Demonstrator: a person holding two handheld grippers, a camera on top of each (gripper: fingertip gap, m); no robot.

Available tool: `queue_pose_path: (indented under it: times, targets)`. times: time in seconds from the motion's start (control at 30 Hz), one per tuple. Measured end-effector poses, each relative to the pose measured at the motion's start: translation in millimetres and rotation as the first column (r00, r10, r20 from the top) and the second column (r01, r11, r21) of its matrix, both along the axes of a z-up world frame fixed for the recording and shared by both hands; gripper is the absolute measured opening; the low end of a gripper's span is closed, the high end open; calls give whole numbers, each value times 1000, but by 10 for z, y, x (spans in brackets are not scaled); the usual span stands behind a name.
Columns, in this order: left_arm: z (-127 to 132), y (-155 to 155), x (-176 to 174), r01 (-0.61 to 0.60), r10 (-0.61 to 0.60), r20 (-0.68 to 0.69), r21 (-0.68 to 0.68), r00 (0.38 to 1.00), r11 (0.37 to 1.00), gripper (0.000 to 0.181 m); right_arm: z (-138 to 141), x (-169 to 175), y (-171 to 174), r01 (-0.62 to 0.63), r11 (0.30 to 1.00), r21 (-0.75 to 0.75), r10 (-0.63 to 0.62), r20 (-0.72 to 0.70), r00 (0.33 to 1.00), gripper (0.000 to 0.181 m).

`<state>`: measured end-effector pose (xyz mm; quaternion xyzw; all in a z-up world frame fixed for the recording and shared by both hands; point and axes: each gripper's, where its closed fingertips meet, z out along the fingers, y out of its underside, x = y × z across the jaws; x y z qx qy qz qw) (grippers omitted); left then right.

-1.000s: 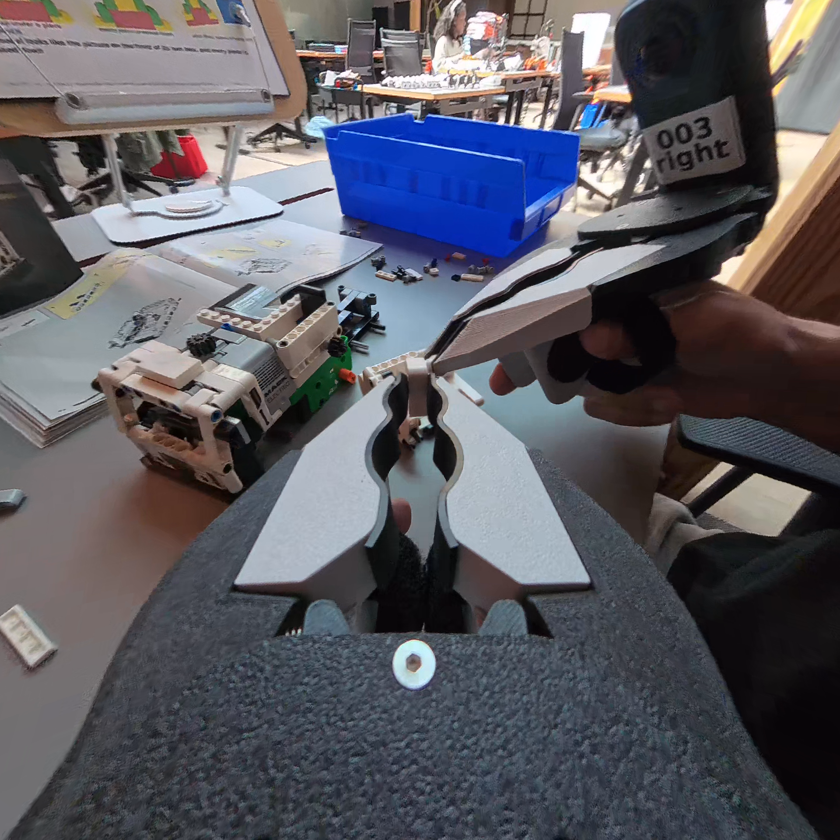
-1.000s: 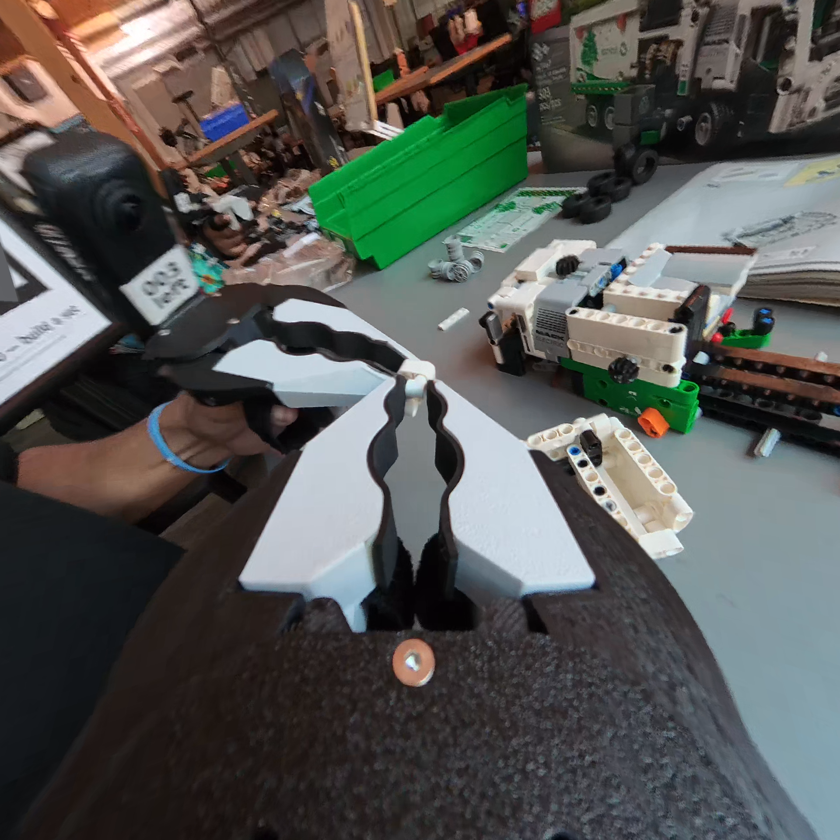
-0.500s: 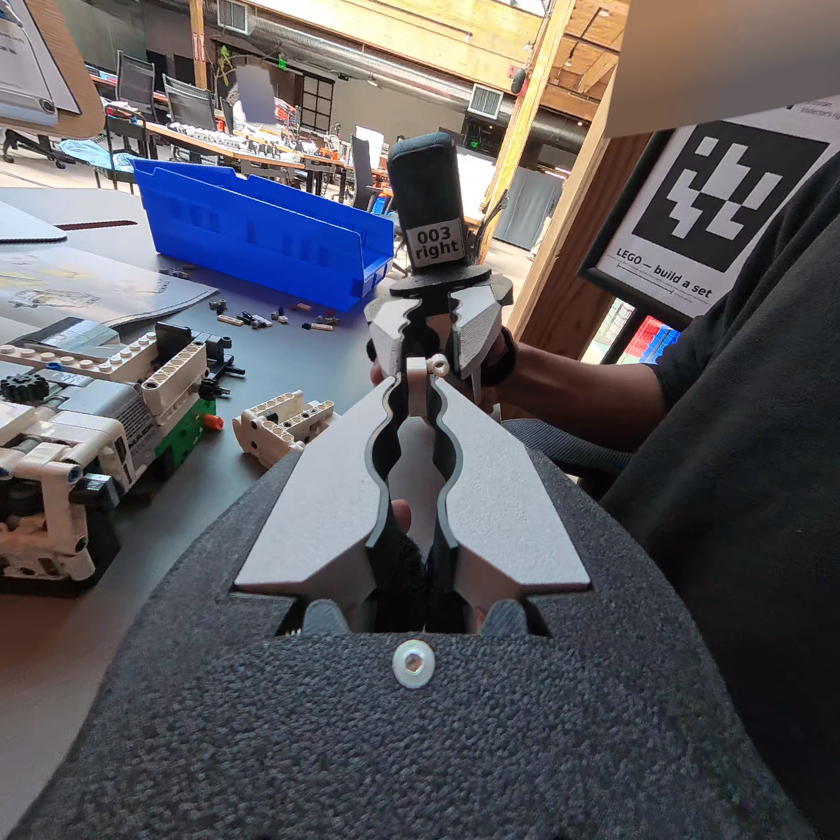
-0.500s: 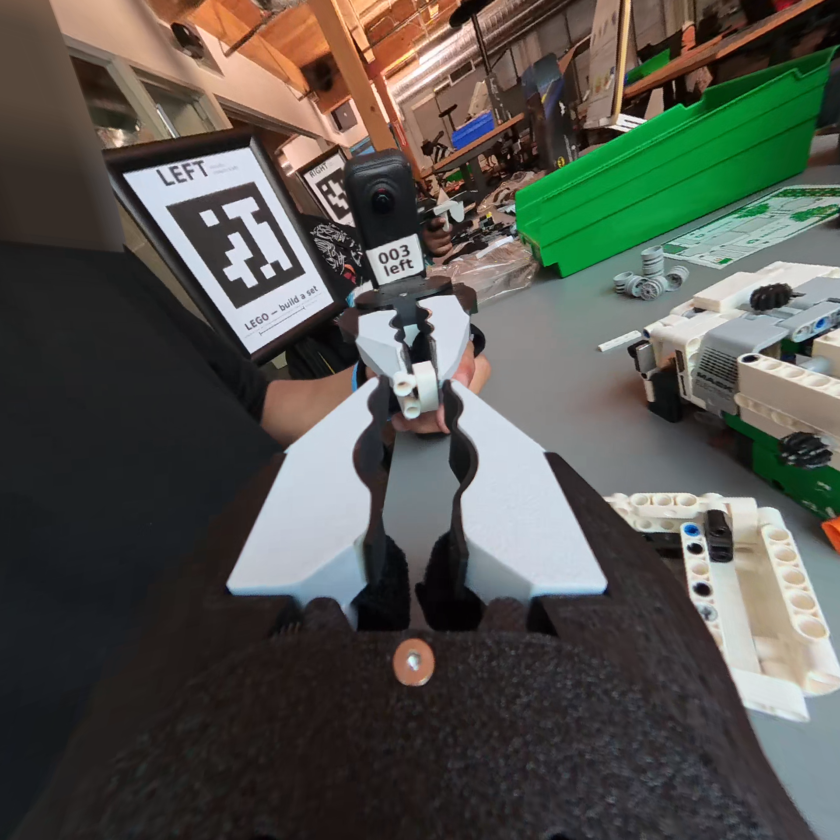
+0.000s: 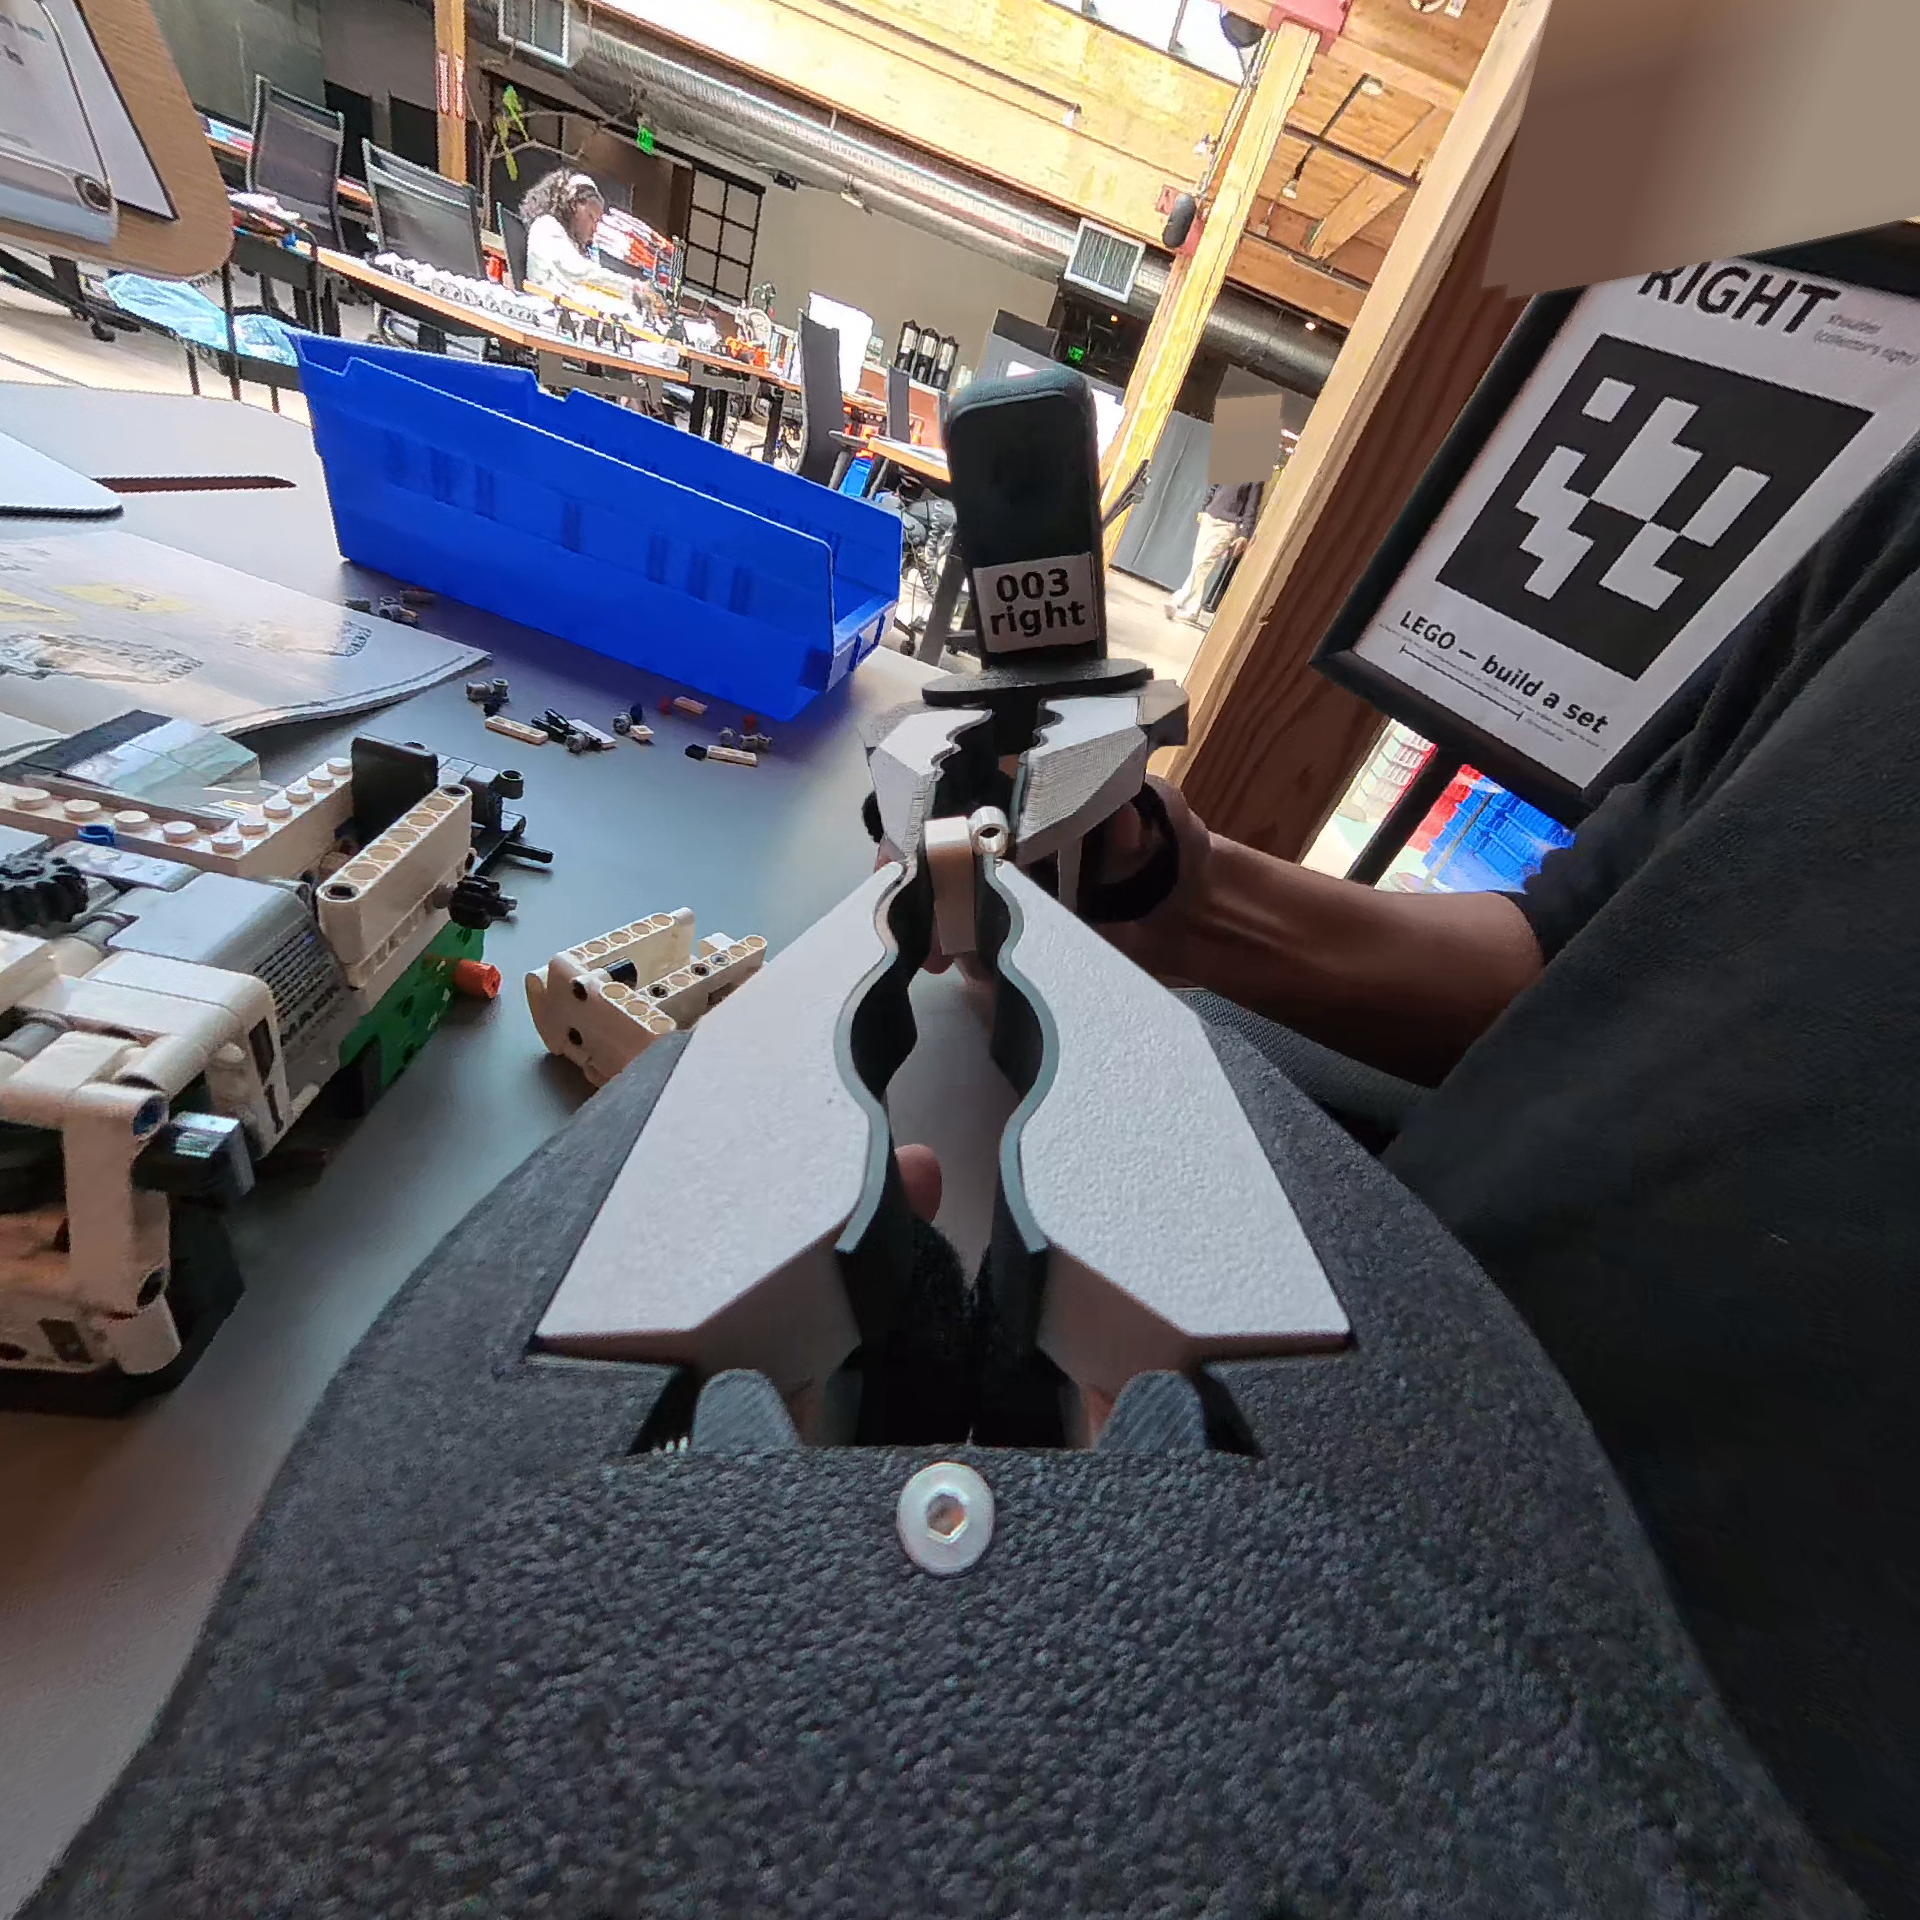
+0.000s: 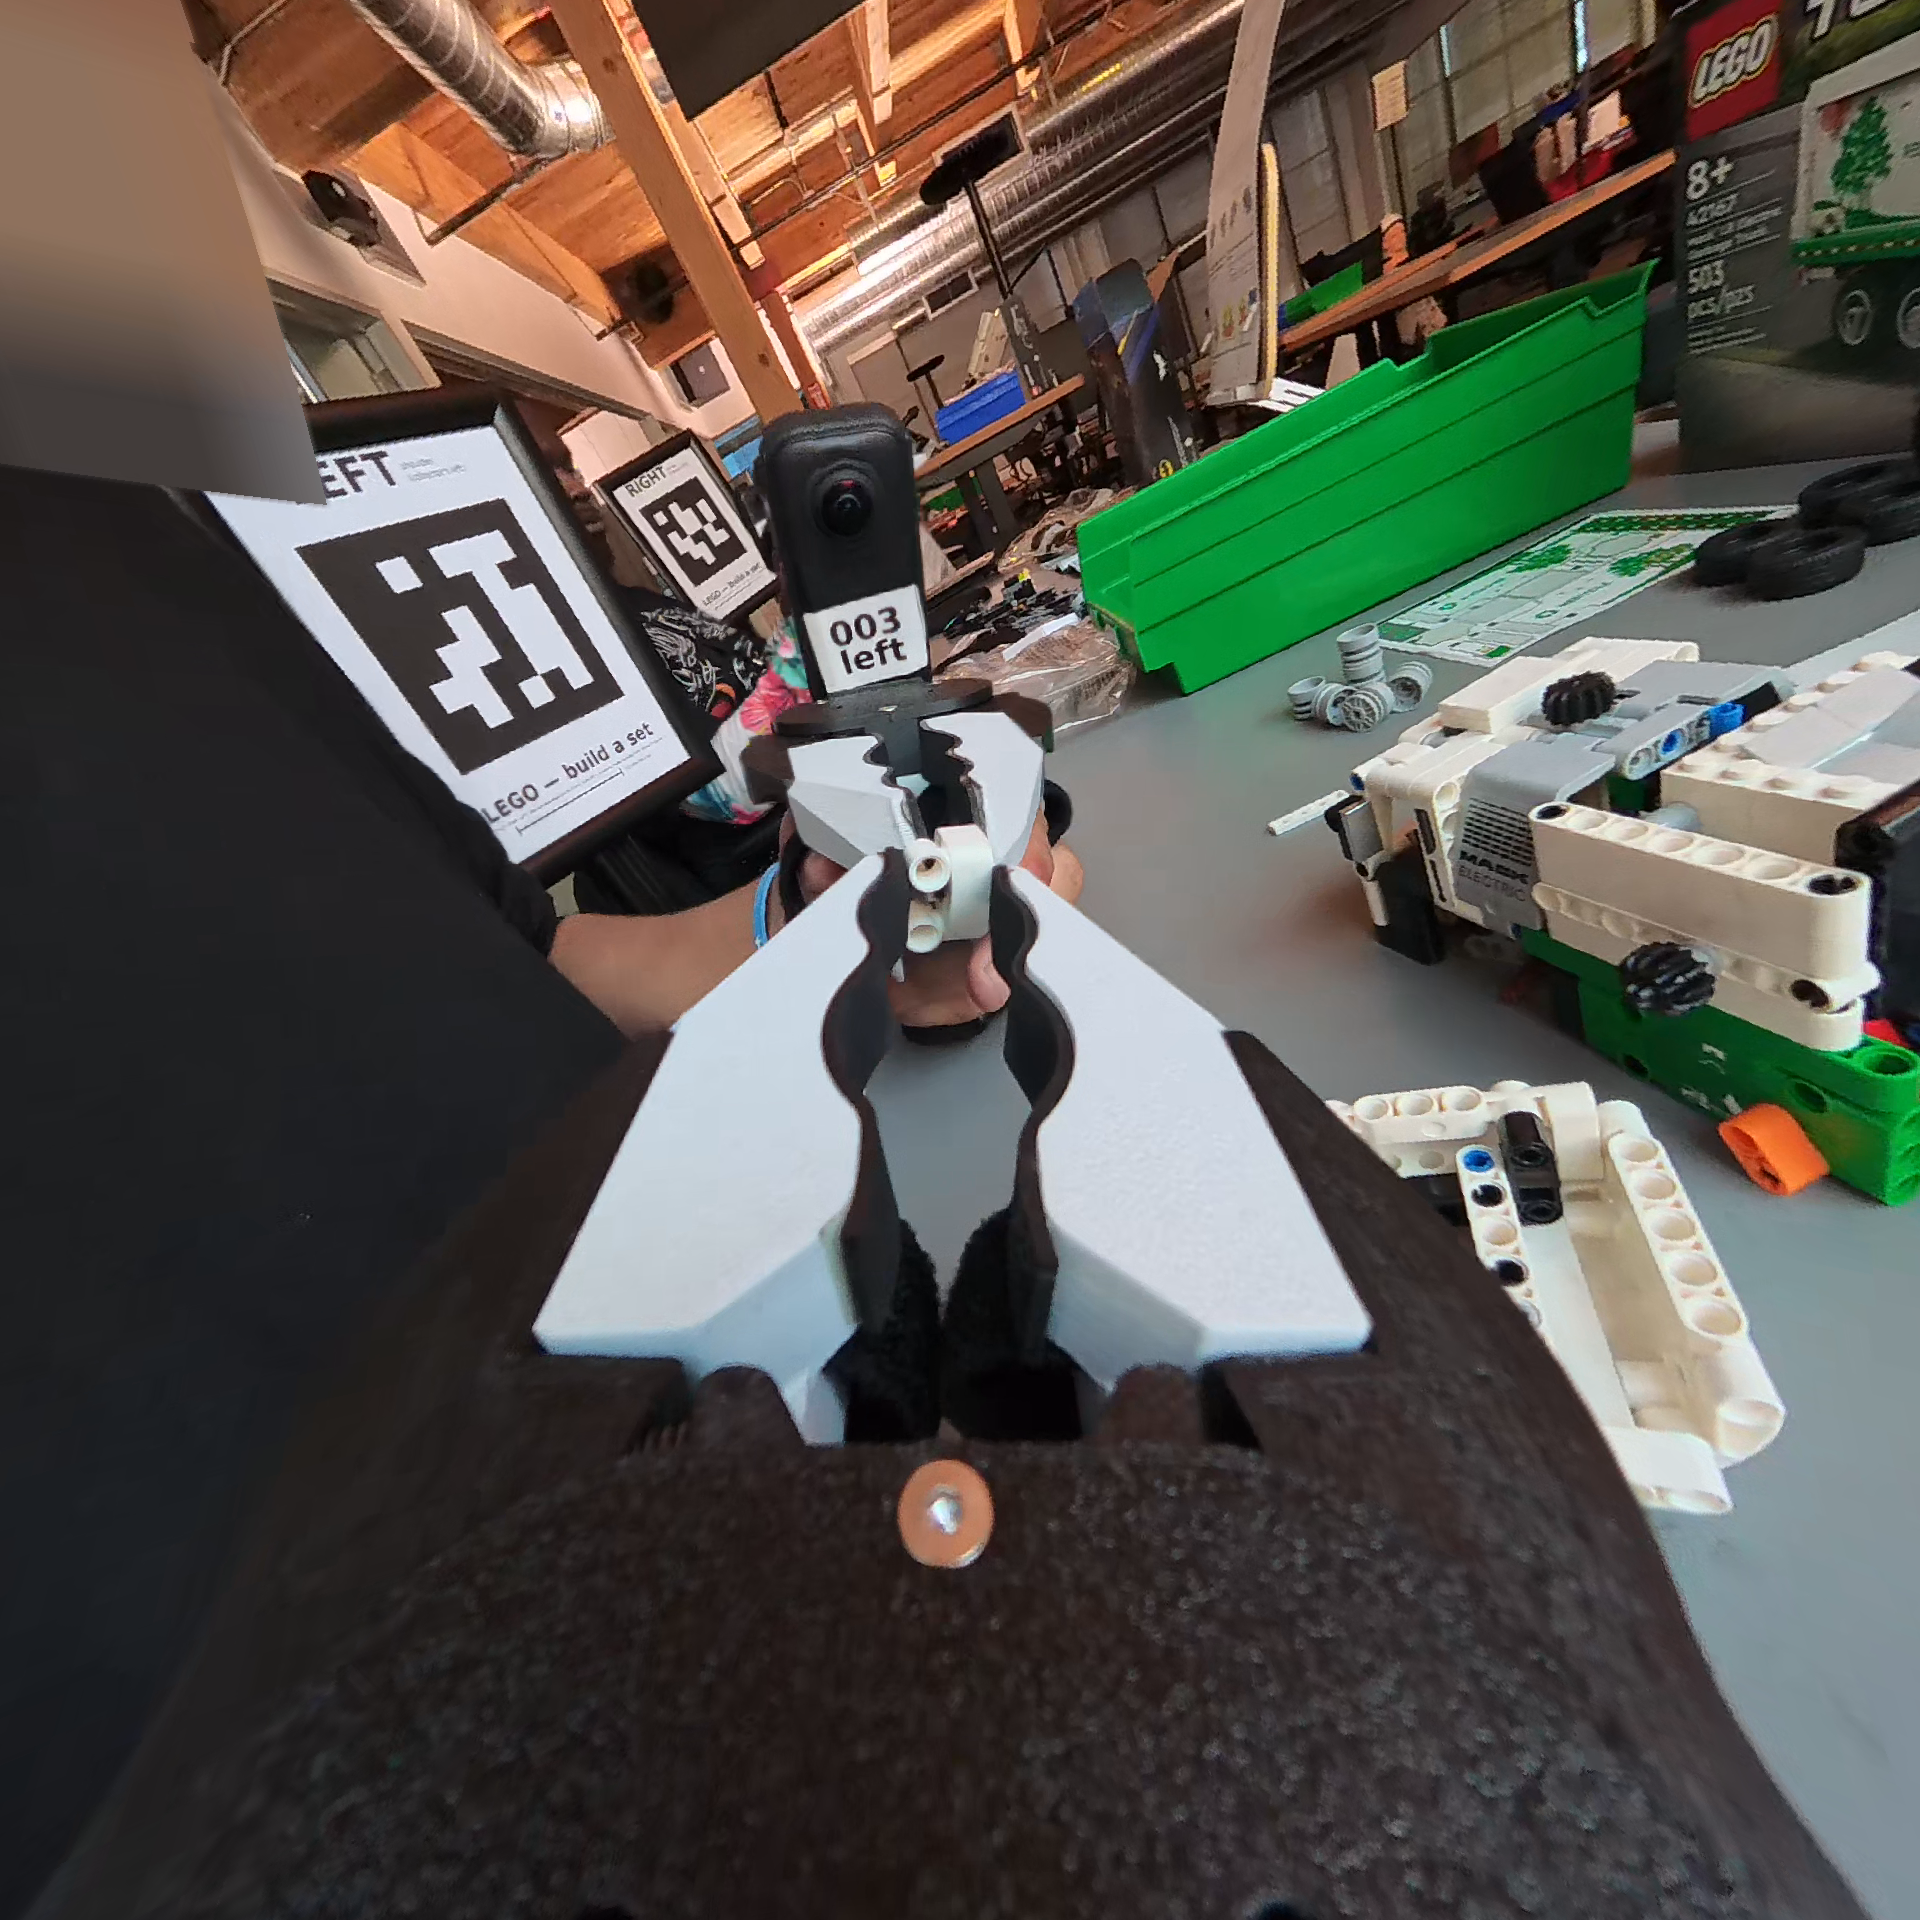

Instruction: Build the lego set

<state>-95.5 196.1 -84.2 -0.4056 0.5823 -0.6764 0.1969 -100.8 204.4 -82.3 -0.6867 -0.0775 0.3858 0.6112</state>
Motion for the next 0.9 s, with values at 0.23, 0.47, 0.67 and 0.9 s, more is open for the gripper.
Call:
queue_pose_path:
  times: [0.23, 0.47, 0.67, 0.9]
  targets:
    - [86, -44, 128, 42, -43, 0, -117, 999, 992, 7, 97, 131, -43, 60, 998, -17, -60, -61, 996, 16]
    - [168, -113, 330, 64, -69, -19, -193, 997, 979, 7, 125, 388, -226, 79, 997, -7, -79, -99, 992, 17]
    - [196, -198, 523, 44, -50, -22, -208, 999, 977, 7, 14, 519, -252, 49, 998, -39, -50, -44, 998, 19]
    - [181, -239, 679, 16, -27, -40, -249, 999, 968, 7, 23, 590, -291, -20, 1000, -4, 19, -111, 994, 16]
